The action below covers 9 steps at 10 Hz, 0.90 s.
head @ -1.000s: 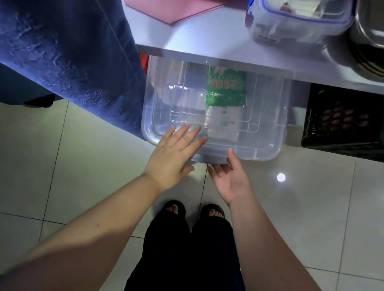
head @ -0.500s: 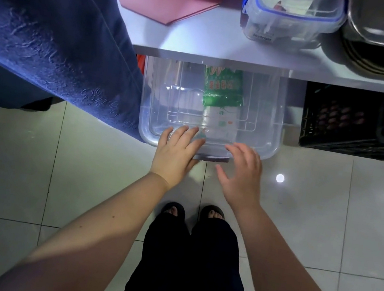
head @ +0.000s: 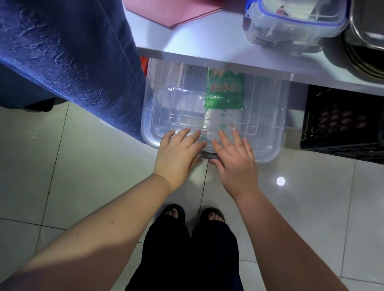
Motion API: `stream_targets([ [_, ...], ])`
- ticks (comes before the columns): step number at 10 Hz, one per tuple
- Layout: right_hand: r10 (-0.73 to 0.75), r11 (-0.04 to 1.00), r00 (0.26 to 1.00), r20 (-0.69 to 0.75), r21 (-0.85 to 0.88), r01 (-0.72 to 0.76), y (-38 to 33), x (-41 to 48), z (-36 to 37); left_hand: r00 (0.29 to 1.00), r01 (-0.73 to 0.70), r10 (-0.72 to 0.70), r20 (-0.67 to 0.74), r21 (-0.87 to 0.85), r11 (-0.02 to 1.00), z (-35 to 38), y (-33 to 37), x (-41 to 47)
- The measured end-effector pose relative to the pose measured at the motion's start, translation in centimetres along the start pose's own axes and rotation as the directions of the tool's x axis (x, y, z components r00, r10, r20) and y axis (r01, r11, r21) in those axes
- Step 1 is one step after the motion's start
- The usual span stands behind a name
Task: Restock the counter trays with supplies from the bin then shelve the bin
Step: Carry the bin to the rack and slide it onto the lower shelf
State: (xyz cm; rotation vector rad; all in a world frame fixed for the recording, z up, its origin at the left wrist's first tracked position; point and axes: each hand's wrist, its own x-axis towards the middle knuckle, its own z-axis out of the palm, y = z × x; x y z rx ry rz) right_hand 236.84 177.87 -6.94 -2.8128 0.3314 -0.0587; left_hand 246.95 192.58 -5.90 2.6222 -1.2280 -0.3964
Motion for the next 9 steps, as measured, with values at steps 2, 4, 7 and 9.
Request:
stream_targets([
  [2, 0.112, 0.994, 0.99, -0.083, 0.01, -0.111, -0.1, -0.3, -0.2, 0.999, -0.019, 0.02, -0.042, 0.027, 0.999, 0.3, -1.1, -0.8],
  [4, 0.127, 0.991, 0.988, -0.087, 0.047, -0.124, 0.1, 0.6, -0.5, 0.993, -0.036, 0.043, -0.113, 0.066, 0.997, 0.4, -2.9, -0.3],
  [7, 0.211, 0.974, 0.977, 0.032, 0.072, -0.213, 0.6, 5.9, -2.0, 0.997, 0.004, -0.001, -0.072, 0.049, 0.999, -2.5, -3.4, 4.5],
  [9, 0.219, 0.961, 0.973, 0.067, 0.158, -0.227, -0.4, 6.2, -4.8, 0.999, 0.021, -0.02, -0.043, 0.026, 0.999, -5.2, -1.1, 4.0],
])
